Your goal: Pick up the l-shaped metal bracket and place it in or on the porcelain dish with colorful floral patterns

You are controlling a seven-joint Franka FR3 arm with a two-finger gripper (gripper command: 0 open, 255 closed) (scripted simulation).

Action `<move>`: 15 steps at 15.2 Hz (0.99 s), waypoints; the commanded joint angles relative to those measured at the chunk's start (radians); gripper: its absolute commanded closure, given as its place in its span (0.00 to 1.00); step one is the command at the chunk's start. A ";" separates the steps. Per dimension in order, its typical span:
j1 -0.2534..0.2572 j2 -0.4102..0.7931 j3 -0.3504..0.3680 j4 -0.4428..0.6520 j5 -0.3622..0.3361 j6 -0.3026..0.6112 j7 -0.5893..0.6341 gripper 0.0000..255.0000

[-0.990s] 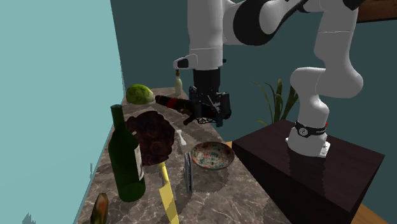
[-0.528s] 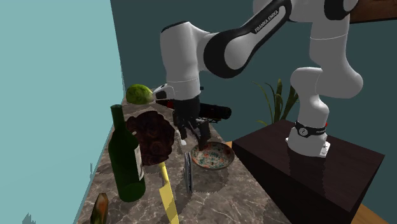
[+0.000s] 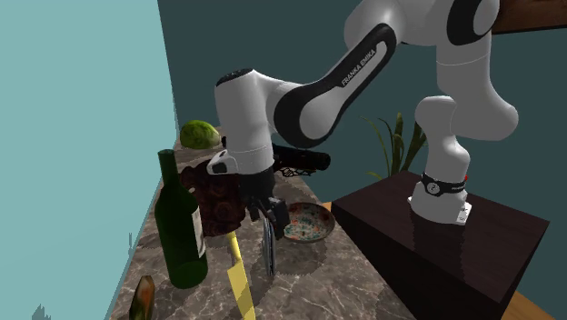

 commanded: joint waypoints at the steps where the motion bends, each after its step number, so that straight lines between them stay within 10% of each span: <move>1: 0.001 0.008 0.002 -0.018 0.003 0.026 -0.001 0.00; 10: 0.000 0.017 0.003 -0.027 0.005 0.043 -0.003 0.00; 11: 0.000 0.017 0.003 -0.027 0.005 0.043 -0.003 1.00; 15: 0.000 0.017 0.003 -0.026 0.005 0.043 -0.002 1.00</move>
